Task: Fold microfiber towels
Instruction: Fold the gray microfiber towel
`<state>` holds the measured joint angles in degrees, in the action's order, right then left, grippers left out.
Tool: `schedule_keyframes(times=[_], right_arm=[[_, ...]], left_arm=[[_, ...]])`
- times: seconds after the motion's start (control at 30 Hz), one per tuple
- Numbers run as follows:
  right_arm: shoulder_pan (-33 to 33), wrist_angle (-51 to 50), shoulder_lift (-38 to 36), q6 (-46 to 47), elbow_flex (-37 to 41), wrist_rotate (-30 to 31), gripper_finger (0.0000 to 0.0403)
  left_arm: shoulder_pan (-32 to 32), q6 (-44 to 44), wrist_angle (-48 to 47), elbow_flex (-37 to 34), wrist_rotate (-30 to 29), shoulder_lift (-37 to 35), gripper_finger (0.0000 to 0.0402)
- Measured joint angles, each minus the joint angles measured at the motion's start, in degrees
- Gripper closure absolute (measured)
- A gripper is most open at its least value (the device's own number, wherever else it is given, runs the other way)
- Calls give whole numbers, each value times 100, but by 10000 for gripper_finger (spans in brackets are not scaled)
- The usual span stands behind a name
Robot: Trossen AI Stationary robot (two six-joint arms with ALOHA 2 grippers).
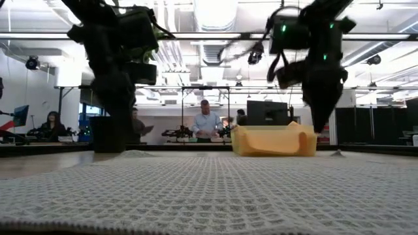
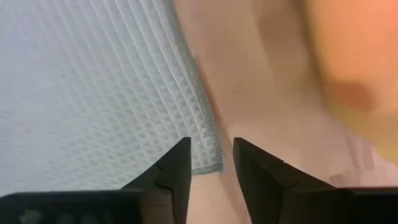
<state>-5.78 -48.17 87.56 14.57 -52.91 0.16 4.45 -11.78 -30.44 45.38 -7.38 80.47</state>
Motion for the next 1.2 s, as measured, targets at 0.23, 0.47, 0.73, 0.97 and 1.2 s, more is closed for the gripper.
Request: schedule_keyframes(times=[0.23, 0.47, 0.73, 0.97, 1.2], right_arm=[[675, 204, -1403, 1017, 180, 19, 275], [2744, 2580, -3033, 3667, 1366, 722, 288], [5439, 6060, -2370, 5616, 2472, 3433, 298], [6922, 4858, -586, 8358, 1509, 4804, 298], [7124, 2553, 838, 10416, -49, 3276, 298]], left_arm=[[-122, -711, -31, -7, 1559, -236, 231], [-1010, -1478, 2334, -46, 1899, -347, 240], [-1533, -1462, 4614, 312, 1761, 1048, 240], [-1602, -1172, 5352, 1434, 2513, 2599, 240], [-1772, -860, 5169, 2740, 2972, 3744, 283]])
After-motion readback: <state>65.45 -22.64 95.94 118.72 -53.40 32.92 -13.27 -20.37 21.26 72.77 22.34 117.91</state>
